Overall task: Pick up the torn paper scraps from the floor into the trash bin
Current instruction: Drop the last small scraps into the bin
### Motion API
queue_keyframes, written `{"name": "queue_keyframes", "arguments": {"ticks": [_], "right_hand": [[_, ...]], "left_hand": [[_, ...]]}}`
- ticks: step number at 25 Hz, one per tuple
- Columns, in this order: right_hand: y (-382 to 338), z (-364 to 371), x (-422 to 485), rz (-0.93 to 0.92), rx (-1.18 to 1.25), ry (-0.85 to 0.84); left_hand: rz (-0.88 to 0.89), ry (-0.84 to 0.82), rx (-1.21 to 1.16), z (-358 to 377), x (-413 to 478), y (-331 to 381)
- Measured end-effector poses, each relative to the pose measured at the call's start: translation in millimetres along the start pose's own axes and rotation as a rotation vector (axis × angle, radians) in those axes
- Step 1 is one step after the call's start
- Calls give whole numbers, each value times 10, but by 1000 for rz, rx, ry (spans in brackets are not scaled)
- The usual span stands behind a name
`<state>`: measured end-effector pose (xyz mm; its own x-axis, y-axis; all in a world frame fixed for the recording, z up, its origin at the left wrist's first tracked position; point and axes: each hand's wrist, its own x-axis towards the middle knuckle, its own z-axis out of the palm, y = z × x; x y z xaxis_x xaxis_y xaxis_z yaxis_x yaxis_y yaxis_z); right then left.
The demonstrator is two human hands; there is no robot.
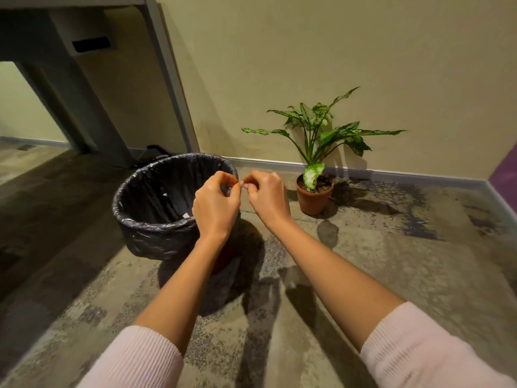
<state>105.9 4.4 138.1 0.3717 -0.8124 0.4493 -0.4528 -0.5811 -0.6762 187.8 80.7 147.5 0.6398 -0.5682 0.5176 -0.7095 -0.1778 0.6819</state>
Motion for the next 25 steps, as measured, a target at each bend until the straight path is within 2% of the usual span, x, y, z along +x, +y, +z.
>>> {"name": "queue_keyframes", "arguments": {"ticks": [3,8,10,13,16,20,25], "right_hand": [[507,-262,-138,100,19,86],[1457,-645,-349,395,51,152],[1875,-708,-333,588,151,189],[2398,-746,-239,884,474,248],[2714,-690,-72,1118,824,199],[2899,-575,165,1269,1083,108],[2681,-705,447,1337,1029,58]], "left_hand": [[-126,-132,-201,530,-292,222],[-666,-362,-636,1438,-782,423],[-885,-408,-785,1767,-881,459],[-1116,-440,-901,2276,-853,398],[-1275,-466,-999,2705,-741,323],[-1387,-447,-1078,2967,-633,363],[-1471,-332,-971,2941,-462,673]]}}
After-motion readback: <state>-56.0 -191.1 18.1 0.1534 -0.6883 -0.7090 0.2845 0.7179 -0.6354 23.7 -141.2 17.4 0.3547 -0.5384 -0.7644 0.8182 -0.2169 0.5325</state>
